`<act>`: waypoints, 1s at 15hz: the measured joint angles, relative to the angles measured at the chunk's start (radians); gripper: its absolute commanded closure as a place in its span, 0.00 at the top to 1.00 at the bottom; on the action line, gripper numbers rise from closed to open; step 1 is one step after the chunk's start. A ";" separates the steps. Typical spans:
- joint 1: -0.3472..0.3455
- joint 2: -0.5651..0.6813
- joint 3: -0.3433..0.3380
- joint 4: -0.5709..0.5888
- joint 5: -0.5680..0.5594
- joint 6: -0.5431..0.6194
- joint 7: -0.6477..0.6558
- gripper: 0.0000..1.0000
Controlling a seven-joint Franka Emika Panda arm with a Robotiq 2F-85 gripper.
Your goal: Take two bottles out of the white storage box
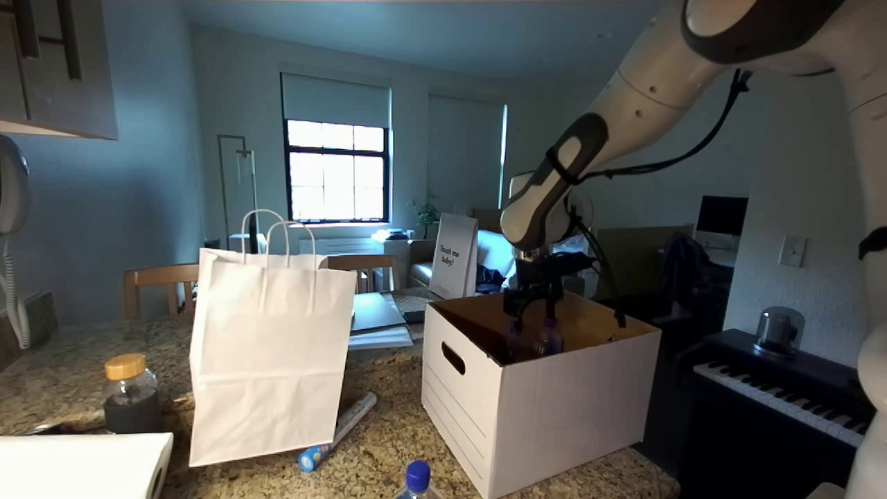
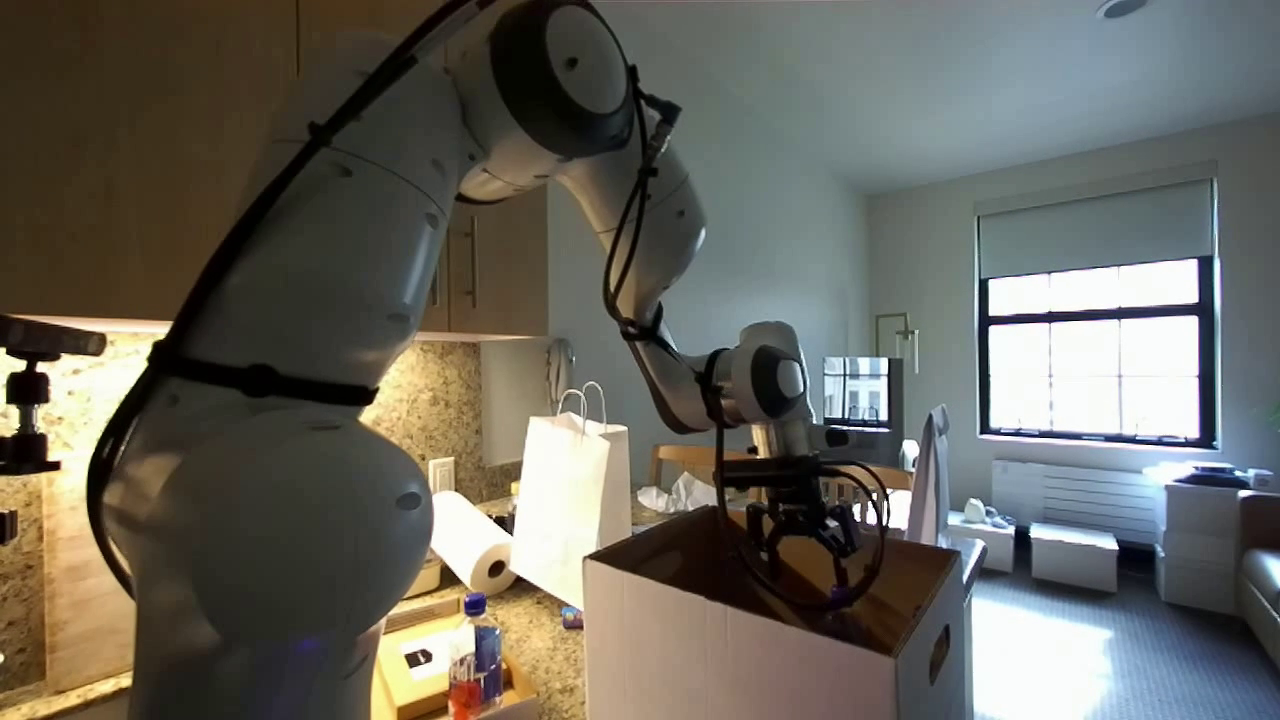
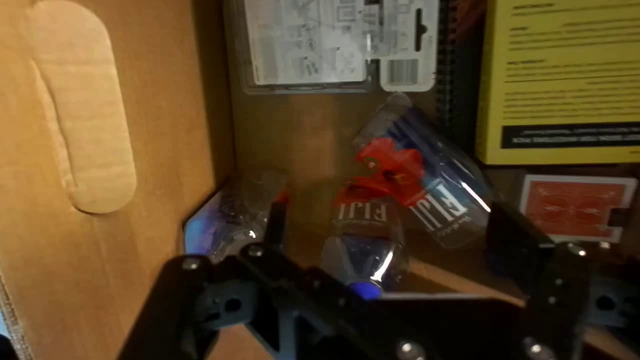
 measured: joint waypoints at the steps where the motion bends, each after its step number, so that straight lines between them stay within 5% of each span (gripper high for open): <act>1: 0.001 0.048 -0.010 0.036 -0.034 -0.002 0.000 1.00; 6: 0.005 0.159 -0.033 0.129 -0.117 -0.017 -0.049 1.00; 15: -0.026 0.159 0.054 0.248 0.081 -0.085 -0.205 1.00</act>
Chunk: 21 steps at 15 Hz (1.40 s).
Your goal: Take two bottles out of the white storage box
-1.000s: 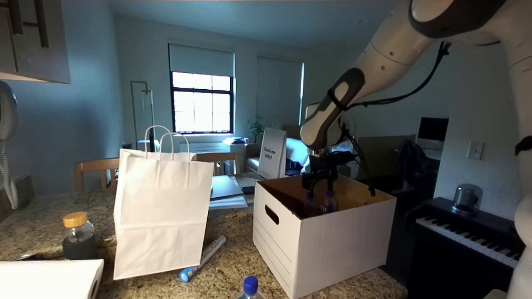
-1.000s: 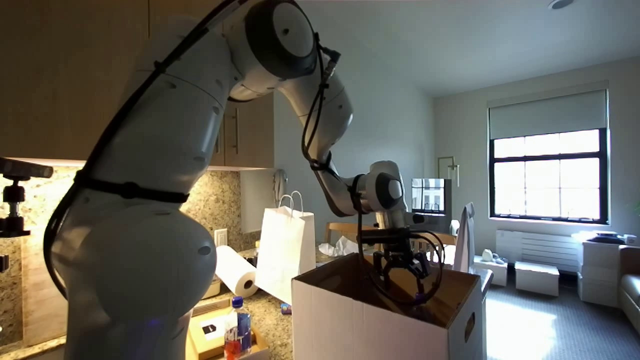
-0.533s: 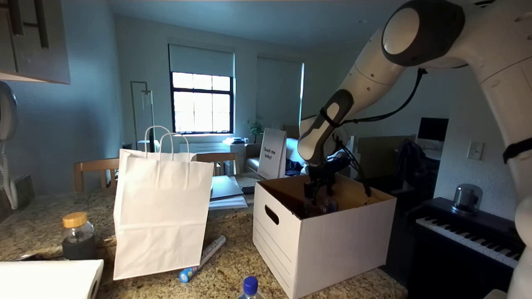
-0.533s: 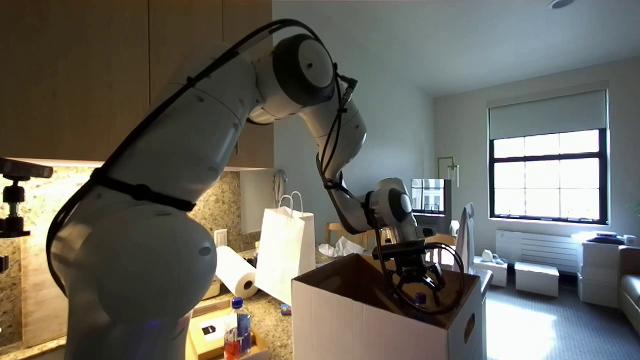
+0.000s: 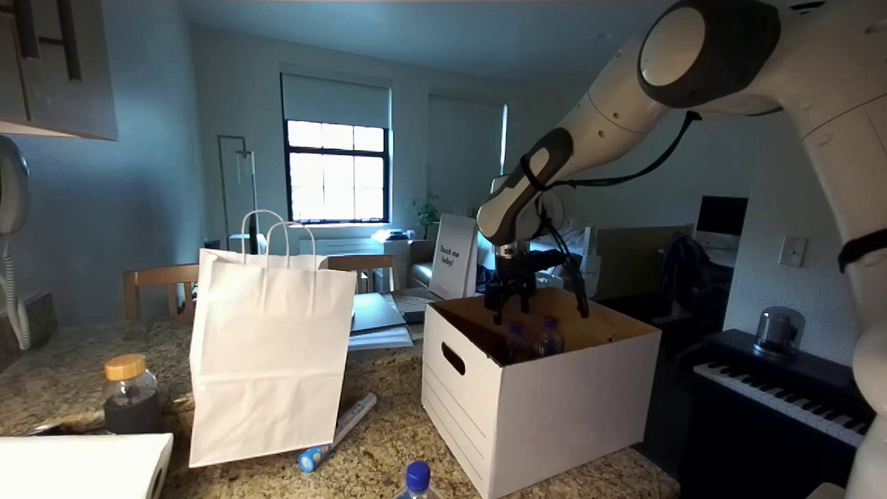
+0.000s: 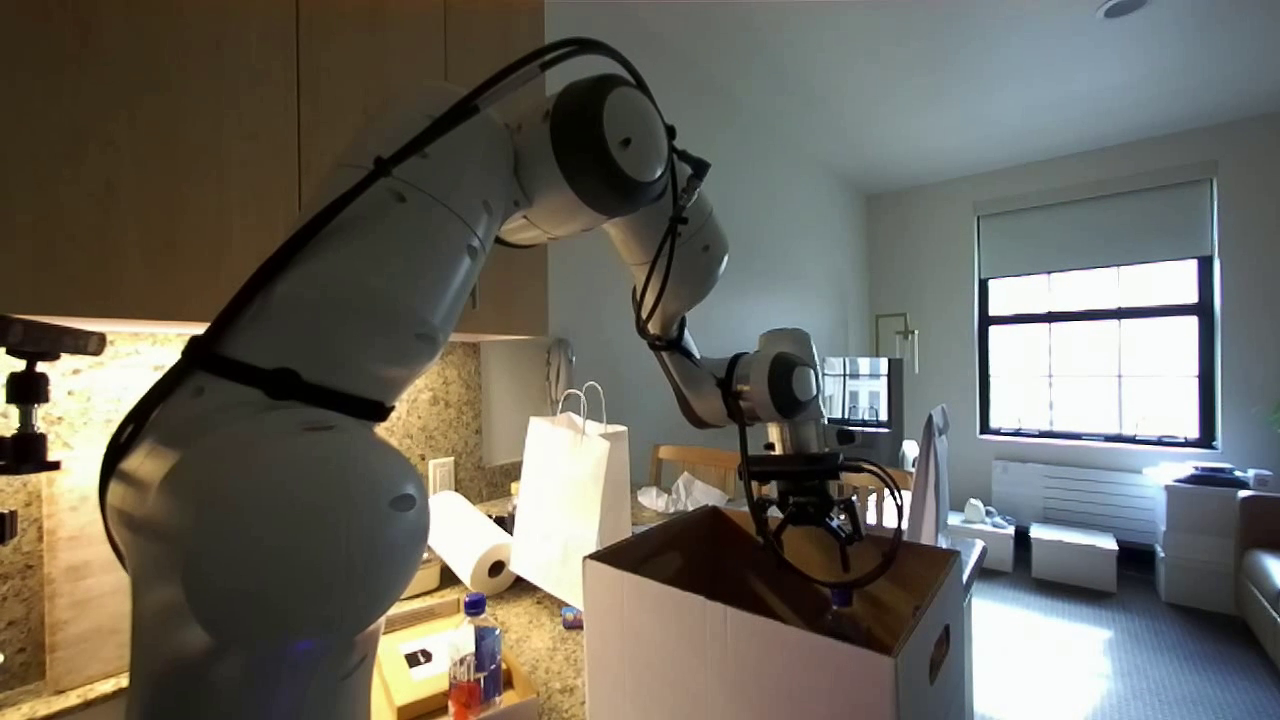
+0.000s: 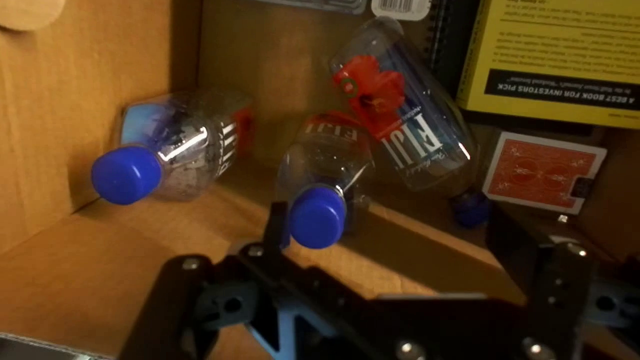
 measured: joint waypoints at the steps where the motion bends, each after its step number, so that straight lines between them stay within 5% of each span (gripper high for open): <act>1: -0.004 0.001 0.002 0.002 0.010 0.006 0.000 1.00; 9: -0.036 0.047 0.002 0.003 0.071 0.073 0.000 1.00; 10: -0.039 0.055 0.002 0.003 0.076 0.091 0.000 0.75; 21: -0.048 0.104 0.011 0.003 0.125 0.241 0.002 0.11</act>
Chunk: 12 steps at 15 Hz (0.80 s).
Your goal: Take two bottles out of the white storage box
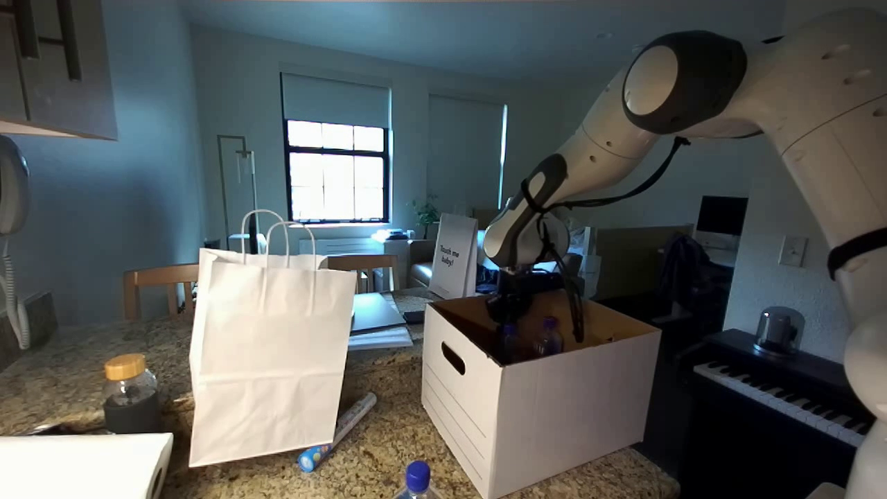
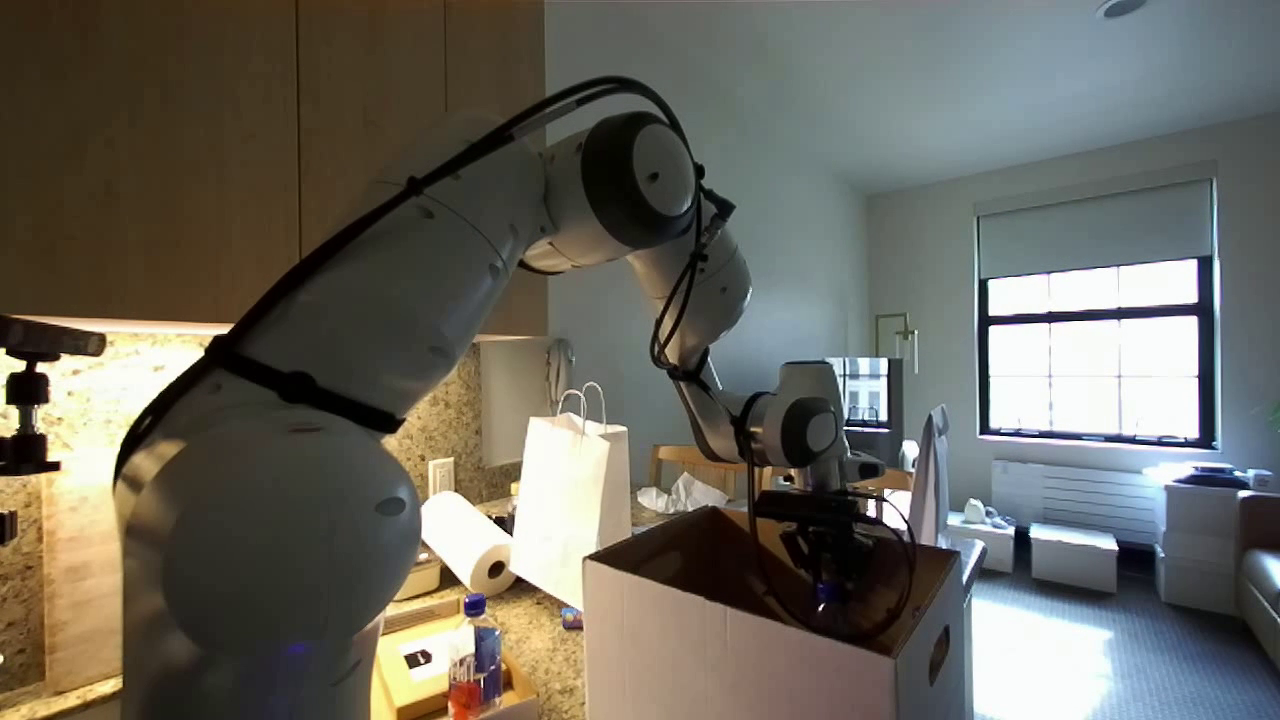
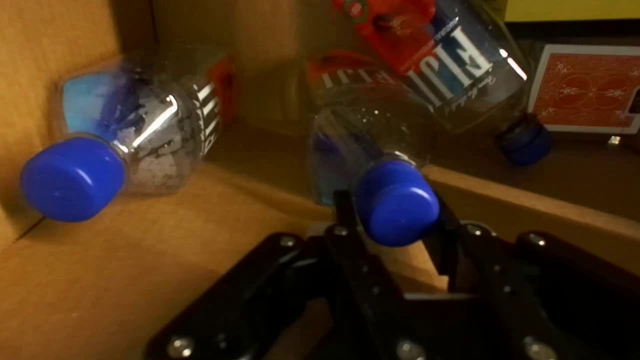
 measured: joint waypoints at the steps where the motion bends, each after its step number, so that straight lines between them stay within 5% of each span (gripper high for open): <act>1: 0.000 0.000 0.000 0.000 0.004 0.007 0.001 0.14; 7: -0.001 -0.039 -0.005 -0.032 0.028 0.016 0.020 0.15; 12: 0.004 -0.279 -0.034 -0.160 0.027 -0.035 0.058 0.16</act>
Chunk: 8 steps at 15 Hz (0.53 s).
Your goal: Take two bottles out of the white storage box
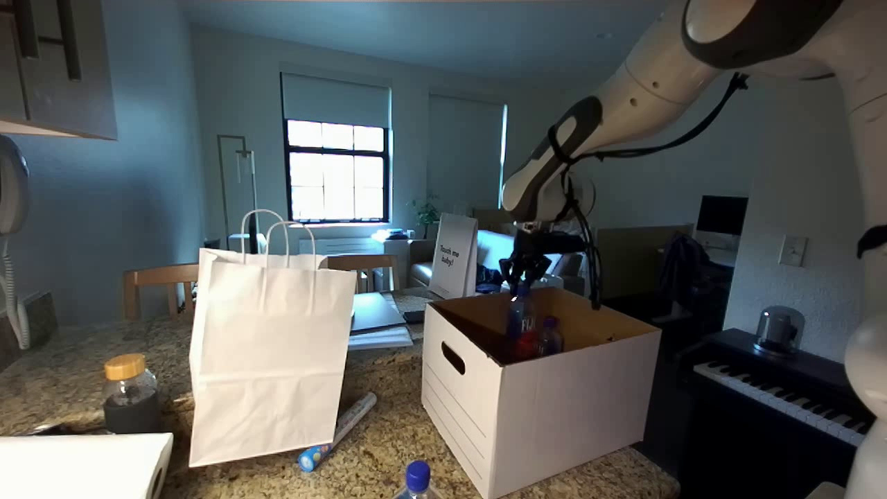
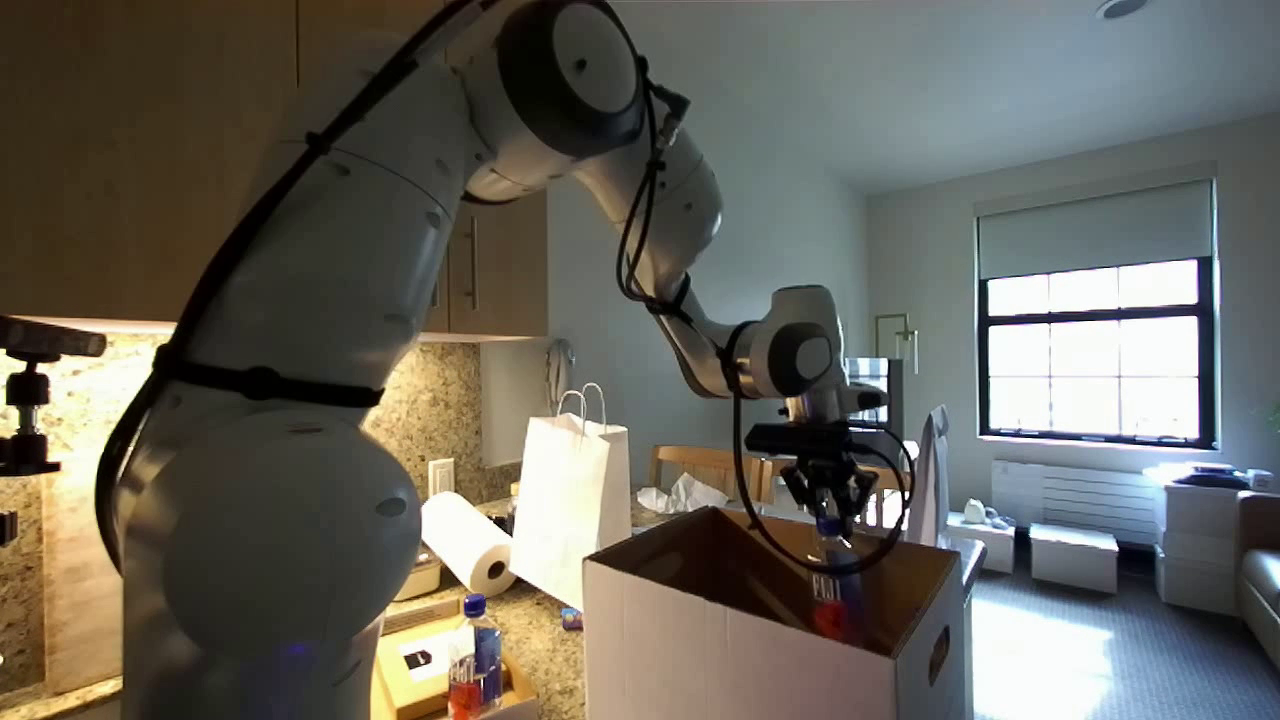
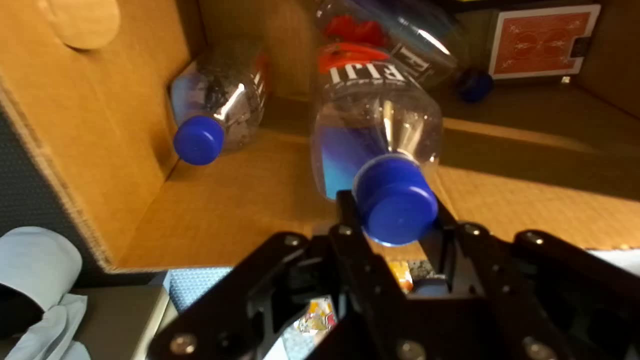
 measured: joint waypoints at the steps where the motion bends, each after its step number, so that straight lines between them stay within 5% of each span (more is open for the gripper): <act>1: 0.002 -0.053 -0.006 -0.017 0.000 -0.028 0.012 0.16; 8: 0.034 -0.431 0.006 -0.126 -0.002 -0.141 0.142 0.15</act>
